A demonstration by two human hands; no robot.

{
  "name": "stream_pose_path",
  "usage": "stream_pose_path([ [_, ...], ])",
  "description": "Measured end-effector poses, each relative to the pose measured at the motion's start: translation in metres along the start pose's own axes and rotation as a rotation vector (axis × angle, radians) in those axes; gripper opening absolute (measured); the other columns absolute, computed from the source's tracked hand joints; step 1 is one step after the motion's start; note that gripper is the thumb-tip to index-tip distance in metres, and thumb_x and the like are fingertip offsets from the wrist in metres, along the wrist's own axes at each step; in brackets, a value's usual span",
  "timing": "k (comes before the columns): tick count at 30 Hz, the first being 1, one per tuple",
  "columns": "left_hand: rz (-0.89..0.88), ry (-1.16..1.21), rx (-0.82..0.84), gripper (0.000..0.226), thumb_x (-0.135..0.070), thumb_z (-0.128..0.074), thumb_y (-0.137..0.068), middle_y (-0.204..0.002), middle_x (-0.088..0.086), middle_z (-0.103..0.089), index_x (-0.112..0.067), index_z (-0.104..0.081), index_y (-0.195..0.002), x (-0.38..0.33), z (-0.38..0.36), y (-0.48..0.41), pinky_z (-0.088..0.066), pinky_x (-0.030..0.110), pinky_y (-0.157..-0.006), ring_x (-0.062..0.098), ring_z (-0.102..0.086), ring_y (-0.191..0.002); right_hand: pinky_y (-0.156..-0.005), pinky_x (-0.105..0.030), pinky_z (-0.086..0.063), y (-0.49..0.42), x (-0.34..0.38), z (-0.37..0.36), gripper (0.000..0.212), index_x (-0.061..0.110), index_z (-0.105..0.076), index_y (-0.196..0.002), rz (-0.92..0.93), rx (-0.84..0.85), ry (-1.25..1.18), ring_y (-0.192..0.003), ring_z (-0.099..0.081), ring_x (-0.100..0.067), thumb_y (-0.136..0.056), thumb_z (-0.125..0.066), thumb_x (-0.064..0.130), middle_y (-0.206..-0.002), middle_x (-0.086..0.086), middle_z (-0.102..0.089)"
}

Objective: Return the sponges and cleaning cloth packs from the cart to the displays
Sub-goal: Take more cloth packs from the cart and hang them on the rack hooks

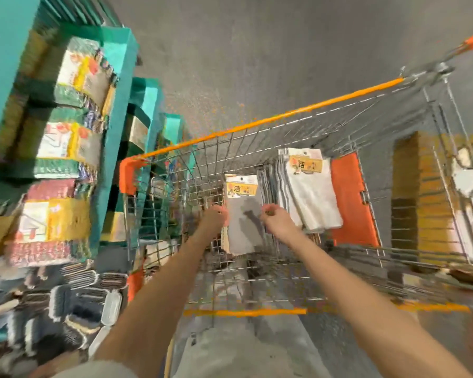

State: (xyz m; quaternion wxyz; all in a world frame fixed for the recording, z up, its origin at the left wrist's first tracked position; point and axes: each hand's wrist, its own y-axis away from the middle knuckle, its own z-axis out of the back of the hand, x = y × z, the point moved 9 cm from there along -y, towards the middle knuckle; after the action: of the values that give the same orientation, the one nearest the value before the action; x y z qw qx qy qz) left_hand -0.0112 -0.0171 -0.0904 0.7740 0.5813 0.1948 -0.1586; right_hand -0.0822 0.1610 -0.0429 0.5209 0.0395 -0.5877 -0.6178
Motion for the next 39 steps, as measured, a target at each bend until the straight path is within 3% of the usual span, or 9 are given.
stream_pose_path([
  [5,-0.100,-0.301,0.005,0.017,-0.016,-0.051,-0.095,-0.101,0.010,-0.065,-0.006,-0.060,-0.105,-0.019,-0.016,-0.037,-0.044,0.031,-0.078,0.025,-0.060,-0.091,-0.052,-0.021,-0.034,-0.049,-0.018,0.001,0.017,0.014,-0.054,-0.111,-0.068,0.036,0.022,-0.059,-0.047,-0.008,-0.095,-0.050,0.014,-0.093,-0.006,-0.059],
  [9,-0.098,-0.373,-0.009,0.035,-0.039,-0.057,-0.087,-0.106,-0.001,-0.065,-0.017,-0.060,-0.113,-0.034,-0.022,-0.087,-0.050,0.036,-0.089,0.021,-0.062,-0.098,-0.047,-0.013,-0.034,-0.088,-0.039,0.000,0.020,0.010,-0.054,-0.114,-0.102,0.067,0.041,-0.059,-0.042,-0.003,-0.094,-0.050,0.013,-0.081,0.001,-0.057],
  [13,-0.248,-0.692,-0.082,0.046,-0.008,-0.051,-0.088,-0.131,0.020,-0.052,-0.004,-0.046,-0.134,-0.057,-0.030,-0.133,-0.037,0.041,-0.102,0.035,-0.049,-0.121,-0.044,-0.004,-0.039,-0.109,-0.048,-0.005,0.027,0.006,-0.052,-0.120,-0.059,0.133,0.085,-0.061,-0.044,0.001,-0.095,-0.050,0.014,-0.098,0.000,-0.054],
  [17,-0.231,-0.778,-0.071,0.057,-0.008,-0.049,-0.090,-0.143,0.017,-0.042,-0.009,-0.031,-0.144,-0.051,-0.038,-0.169,-0.027,0.052,-0.112,0.038,-0.032,-0.135,-0.046,-0.001,-0.037,-0.120,-0.056,-0.010,0.028,0.007,-0.051,-0.122,-0.060,0.156,0.068,-0.070,-0.049,-0.008,-0.095,-0.049,0.011,-0.101,-0.003,-0.053],
  [24,-0.218,-0.803,-0.072,0.076,-0.024,-0.060,-0.089,-0.156,0.016,-0.020,-0.012,-0.018,-0.151,-0.041,-0.050,-0.189,-0.013,0.051,-0.118,0.038,-0.014,-0.144,-0.059,-0.010,-0.038,-0.128,-0.066,-0.017,0.030,0.012,-0.051,-0.124,-0.104,0.201,0.040,-0.089,-0.054,-0.018,-0.095,-0.050,0.016,-0.121,-0.014,-0.059],
  [28,-0.154,-0.819,-0.083,0.065,-0.014,-0.060,-0.083,-0.144,0.019,-0.039,-0.007,-0.034,-0.143,-0.034,-0.044,-0.197,-0.034,0.048,-0.109,0.037,-0.036,-0.133,-0.072,-0.022,-0.047,-0.129,-0.069,-0.018,0.029,0.014,-0.051,-0.124,-0.129,0.222,0.056,-0.093,-0.059,-0.022,-0.095,-0.051,0.018,-0.120,-0.014,-0.060],
  [32,0.002,-0.629,0.040,0.037,-0.023,-0.067,-0.084,-0.112,0.012,-0.064,-0.007,-0.058,-0.117,-0.003,-0.037,-0.195,-0.057,0.041,-0.083,0.026,-0.067,-0.091,-0.078,-0.024,-0.043,-0.128,-0.067,-0.017,0.027,0.013,-0.052,-0.121,-0.140,0.206,0.051,-0.092,-0.058,-0.019,-0.094,-0.052,0.016,-0.119,-0.013,-0.061],
  [36,0.175,-0.153,0.113,0.039,-0.011,-0.067,-0.085,-0.092,0.004,-0.065,-0.006,-0.055,-0.122,0.038,-0.035,-0.169,-0.052,0.024,-0.062,0.015,-0.063,-0.074,-0.071,-0.023,-0.042,-0.129,-0.064,-0.018,0.029,0.014,-0.052,-0.123,-0.143,0.201,0.073,-0.087,-0.058,-0.019,-0.095,-0.051,0.017,-0.115,-0.012,-0.062],
  [39,0.235,0.251,-0.007,0.041,-0.005,-0.072,-0.080,-0.092,0.003,-0.062,-0.010,-0.054,-0.117,0.055,-0.019,-0.148,-0.050,0.025,-0.061,0.015,-0.059,-0.071,-0.070,-0.025,-0.043,-0.129,-0.060,-0.019,0.031,0.012,-0.051,-0.126,-0.134,0.203,0.121,-0.084,-0.057,-0.018,-0.095,-0.050,0.018,-0.112,-0.010,-0.062],
])
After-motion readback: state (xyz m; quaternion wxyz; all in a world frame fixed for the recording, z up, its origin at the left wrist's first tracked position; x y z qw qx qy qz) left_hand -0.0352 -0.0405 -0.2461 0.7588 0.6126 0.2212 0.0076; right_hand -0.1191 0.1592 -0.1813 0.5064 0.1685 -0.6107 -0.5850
